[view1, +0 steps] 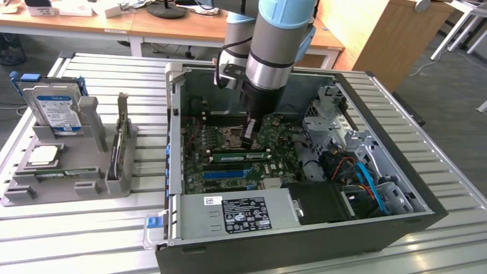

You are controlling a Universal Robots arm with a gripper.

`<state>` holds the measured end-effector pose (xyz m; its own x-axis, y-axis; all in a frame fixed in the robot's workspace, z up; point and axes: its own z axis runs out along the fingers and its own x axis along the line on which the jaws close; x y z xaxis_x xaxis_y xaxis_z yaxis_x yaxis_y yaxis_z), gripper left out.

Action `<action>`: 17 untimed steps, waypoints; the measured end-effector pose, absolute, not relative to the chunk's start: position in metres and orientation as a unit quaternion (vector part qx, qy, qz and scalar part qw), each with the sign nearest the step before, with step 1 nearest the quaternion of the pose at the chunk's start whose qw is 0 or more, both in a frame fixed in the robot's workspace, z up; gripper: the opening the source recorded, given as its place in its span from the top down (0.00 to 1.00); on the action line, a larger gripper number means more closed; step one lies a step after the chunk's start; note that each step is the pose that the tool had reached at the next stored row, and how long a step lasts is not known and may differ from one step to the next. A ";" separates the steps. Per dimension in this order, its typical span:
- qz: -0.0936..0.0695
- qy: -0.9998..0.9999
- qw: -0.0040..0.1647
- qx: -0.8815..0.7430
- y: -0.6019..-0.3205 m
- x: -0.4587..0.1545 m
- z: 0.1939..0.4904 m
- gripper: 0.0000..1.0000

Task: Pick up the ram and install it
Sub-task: 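Press down the ram until it locks into place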

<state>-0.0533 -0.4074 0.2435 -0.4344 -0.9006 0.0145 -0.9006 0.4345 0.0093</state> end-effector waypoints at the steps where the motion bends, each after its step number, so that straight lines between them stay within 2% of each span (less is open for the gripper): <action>1: 0.000 -0.851 0.009 0.526 -0.407 -0.053 0.243 0.89; 17: -0.001 -0.912 0.009 0.409 -0.407 -0.053 0.241 0.89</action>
